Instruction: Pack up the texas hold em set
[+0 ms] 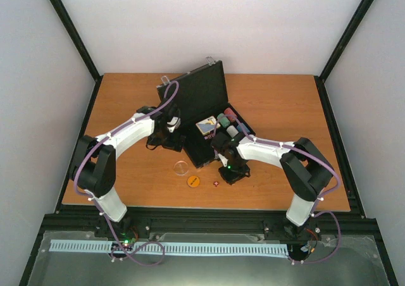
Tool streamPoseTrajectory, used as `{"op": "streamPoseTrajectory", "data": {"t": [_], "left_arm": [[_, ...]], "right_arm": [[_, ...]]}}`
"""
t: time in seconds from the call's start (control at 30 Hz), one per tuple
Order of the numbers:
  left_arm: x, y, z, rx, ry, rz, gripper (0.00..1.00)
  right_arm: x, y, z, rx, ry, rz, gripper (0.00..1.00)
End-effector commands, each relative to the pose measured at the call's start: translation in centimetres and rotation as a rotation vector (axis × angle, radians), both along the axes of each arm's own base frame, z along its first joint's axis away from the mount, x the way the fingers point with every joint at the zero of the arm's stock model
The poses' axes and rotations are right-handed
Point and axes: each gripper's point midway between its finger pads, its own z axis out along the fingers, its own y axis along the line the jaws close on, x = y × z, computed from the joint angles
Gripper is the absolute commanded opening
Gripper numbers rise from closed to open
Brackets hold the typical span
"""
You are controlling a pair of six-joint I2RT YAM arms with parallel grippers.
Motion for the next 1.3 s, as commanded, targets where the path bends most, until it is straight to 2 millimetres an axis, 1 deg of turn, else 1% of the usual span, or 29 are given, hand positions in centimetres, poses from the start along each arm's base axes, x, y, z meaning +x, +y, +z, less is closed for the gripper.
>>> {"op": "streamPoseTrajectory", "data": {"t": [0.0, 0.1, 0.17, 0.23, 0.33, 0.4, 0.57, 0.63, 0.73, 0.8, 0.83, 0.93, 1.0, 1.1, 1.27], "left_arm": [[0.5, -0.2, 0.5, -0.011, -0.017, 0.001, 1.0], [0.5, -0.2, 0.5, -0.011, -0.019, 0.001, 1.0], [0.5, -0.2, 0.6, -0.012, -0.02, 0.002, 1.0], [0.6, -0.2, 0.7, -0.014, -0.024, 0.002, 1.0], [0.6, -0.3, 0.6, -0.016, -0.022, 0.001, 1.0], [0.7, -0.3, 0.8, -0.021, -0.024, 0.0, 1.0], [0.6, -0.2, 0.9, -0.018, -0.031, 0.002, 1.0], [0.5, -0.2, 0.9, -0.018, -0.031, 0.002, 1.0], [0.5, -0.1, 0.9, -0.014, -0.032, 0.001, 1.0], [0.5, 0.0, 0.9, -0.012, -0.031, 0.003, 1.0], [0.5, 0.0, 0.9, -0.012, -0.03, 0.003, 1.0], [0.5, 0.0, 0.8, -0.009, -0.029, 0.001, 1.0], [0.5, 0.0, 0.7, -0.007, -0.026, 0.003, 1.0], [0.5, 0.0, 0.5, -0.006, -0.021, 0.002, 1.0], [0.5, -0.1, 0.3, -0.006, -0.013, 0.002, 1.0]], "right_arm": [[0.0, 0.0, 0.7, -0.014, -0.012, 0.014, 0.13], [1.0, 0.4, 2.2, -0.015, -0.043, 0.019, 0.11], [2.1, 0.7, 3.6, -0.019, -0.085, 0.024, 0.11], [4.0, 1.1, 5.1, -0.023, -0.152, 0.022, 0.1], [7.4, 2.0, 6.5, -0.004, -0.225, 0.004, 0.09], [9.7, 2.5, 6.9, 0.009, -0.256, -0.007, 0.09], [16.0, 3.4, 6.9, 0.027, -0.376, -0.03, 0.08], [18.1, 3.6, 6.5, 0.041, -0.398, -0.047, 0.08], [20.7, 4.0, 6.1, 0.059, -0.436, -0.053, 0.08], [21.7, 4.2, 5.4, 0.058, -0.44, -0.05, 0.08], [22.3, 4.4, 5.4, 0.062, -0.443, -0.05, 0.08], [23.1, 4.7, 4.6, 0.07, -0.427, -0.054, 0.07], [23.6, 4.9, 4.4, 0.079, -0.427, -0.062, 0.07], [24.0, 5.4, 4.2, 0.097, -0.421, -0.067, 0.08], [23.9, 5.9, 3.3, 0.111, -0.389, -0.066, 0.08]]}}
